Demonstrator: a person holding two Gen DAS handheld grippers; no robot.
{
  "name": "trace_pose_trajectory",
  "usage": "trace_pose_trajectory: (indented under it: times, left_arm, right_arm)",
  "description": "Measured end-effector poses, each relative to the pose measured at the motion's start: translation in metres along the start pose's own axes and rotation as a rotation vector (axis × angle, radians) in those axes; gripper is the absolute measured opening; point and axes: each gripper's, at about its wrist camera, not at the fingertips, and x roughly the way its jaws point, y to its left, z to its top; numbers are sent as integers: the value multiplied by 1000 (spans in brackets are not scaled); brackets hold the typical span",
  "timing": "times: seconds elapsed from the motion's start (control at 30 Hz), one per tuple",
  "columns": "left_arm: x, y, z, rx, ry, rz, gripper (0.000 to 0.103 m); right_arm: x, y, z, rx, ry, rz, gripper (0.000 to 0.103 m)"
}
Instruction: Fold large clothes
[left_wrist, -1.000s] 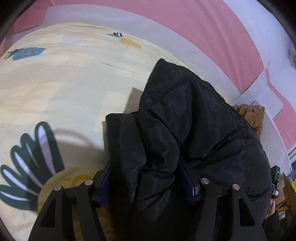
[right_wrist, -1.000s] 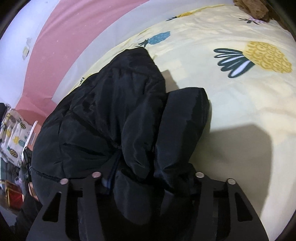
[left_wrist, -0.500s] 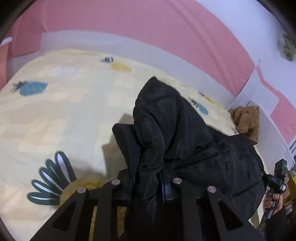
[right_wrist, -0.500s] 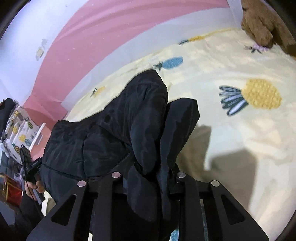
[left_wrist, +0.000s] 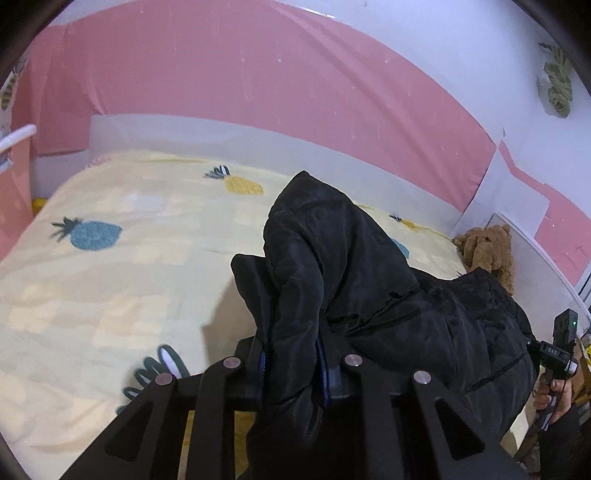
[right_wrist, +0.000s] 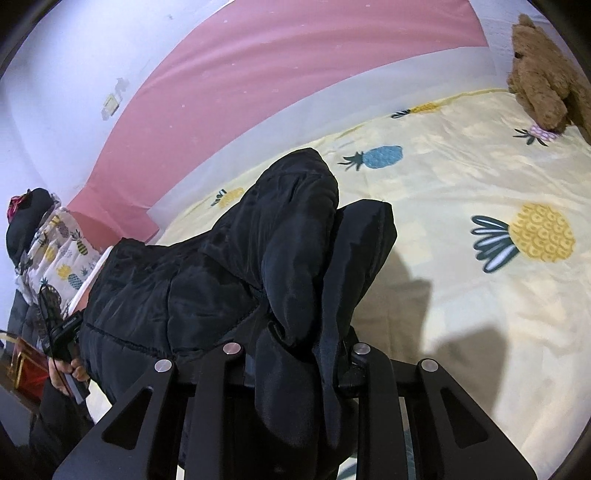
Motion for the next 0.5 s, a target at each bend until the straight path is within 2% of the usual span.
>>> trace_pose_trajectory:
  times: [0.33,0.43,0.5]
  left_arm:
    - [-15,30,24,-5,-42,75,17]
    - [-19,50,32,-5,-60,100,10]
    - [-16,63,37,3,-69,116,10]
  right_arm:
    - [41,23,14,-34,16,45,24]
    - [63,38,19,-46,17,62,24]
    - [81,50,18,-78,34,45,24]
